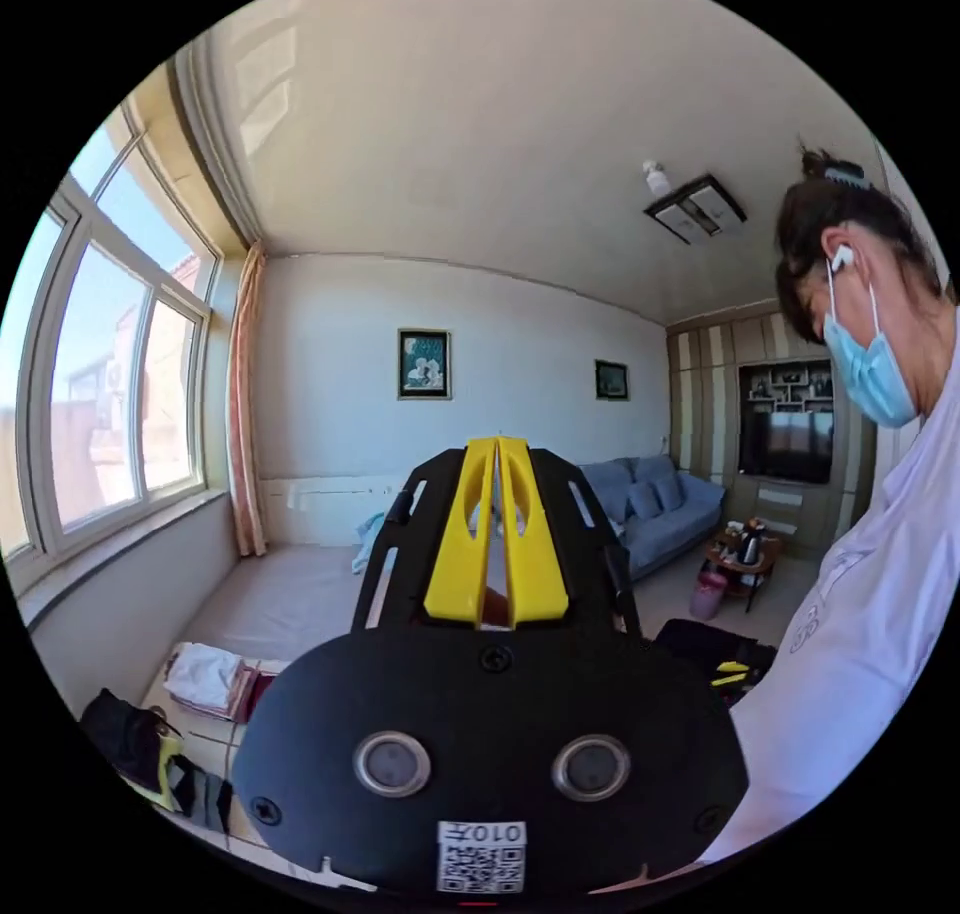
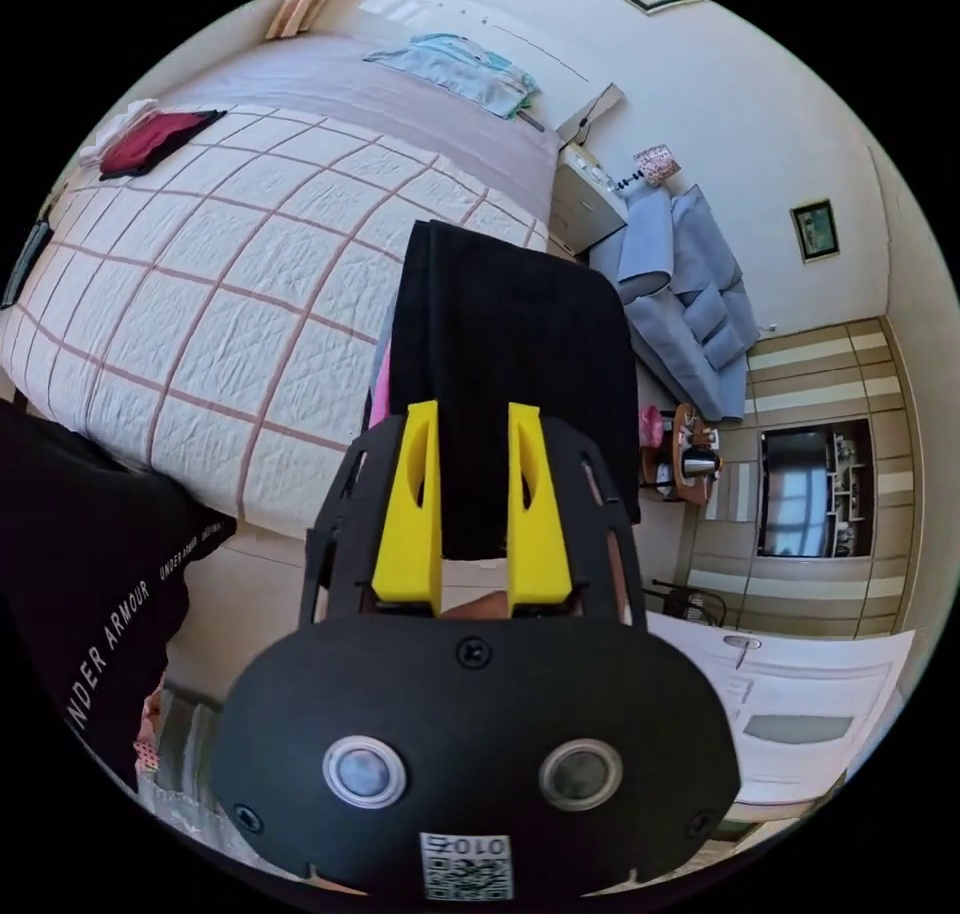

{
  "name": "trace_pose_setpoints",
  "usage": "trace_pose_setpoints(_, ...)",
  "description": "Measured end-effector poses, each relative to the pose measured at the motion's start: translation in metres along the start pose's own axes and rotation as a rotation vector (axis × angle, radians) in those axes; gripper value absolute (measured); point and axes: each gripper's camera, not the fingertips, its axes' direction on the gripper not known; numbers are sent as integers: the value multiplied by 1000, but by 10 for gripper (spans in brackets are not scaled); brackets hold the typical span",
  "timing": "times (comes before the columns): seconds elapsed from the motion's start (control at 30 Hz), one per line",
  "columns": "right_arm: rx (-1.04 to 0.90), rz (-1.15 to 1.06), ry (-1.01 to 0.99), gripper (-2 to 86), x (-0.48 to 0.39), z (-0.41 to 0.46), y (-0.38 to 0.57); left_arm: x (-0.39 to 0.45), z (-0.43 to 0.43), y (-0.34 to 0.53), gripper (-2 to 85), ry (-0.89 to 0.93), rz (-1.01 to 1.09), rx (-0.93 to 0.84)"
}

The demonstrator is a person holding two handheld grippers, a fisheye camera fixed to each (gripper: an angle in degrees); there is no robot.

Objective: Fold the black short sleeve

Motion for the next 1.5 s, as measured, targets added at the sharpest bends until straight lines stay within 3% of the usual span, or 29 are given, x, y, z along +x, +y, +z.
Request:
trace_pose_setpoints(0.13,-5,-87,108,56,11,13,17,-7,9,9,-2,-47,-11,-74)
trace_pose_setpoints(0.3,-33,163,-186,39,84,27,39,-7,27,15,2,-126,-11,-150)
trace_pose_setpoints(0.4,30,651,-702,34,165,45,76,-14,39,23,13,-187,-48,-176)
trace_pose_setpoints(0.47,316,1097,-1294,38,221,75,131,-17,48,28,22,-210,-42,-206)
trace_pose_setpoints(0.53,454,1247,-1410,40,249,82,157,-18,63,35,30,-189,-6,-258)
trace_pose_setpoints(0.7,473,1003,-1262,42,317,26,147,-14,94,50,40,-254,125,-365)
trace_pose_setpoints(1.0,852,475,-1226,41,361,-158,94,-5,180,47,86,71,297,-438)
trace_pose_setpoints(1.17,1162,195,-1294,40,363,-267,90,-10,200,31,100,188,322,-383)
trace_pose_setpoints(1.23,1205,116,-1316,40,358,-294,87,-20,206,25,104,267,312,-363)
trace_pose_setpoints(1.5,1141,-101,-1406,41,309,-351,49,-39,205,11,97,296,444,-308)
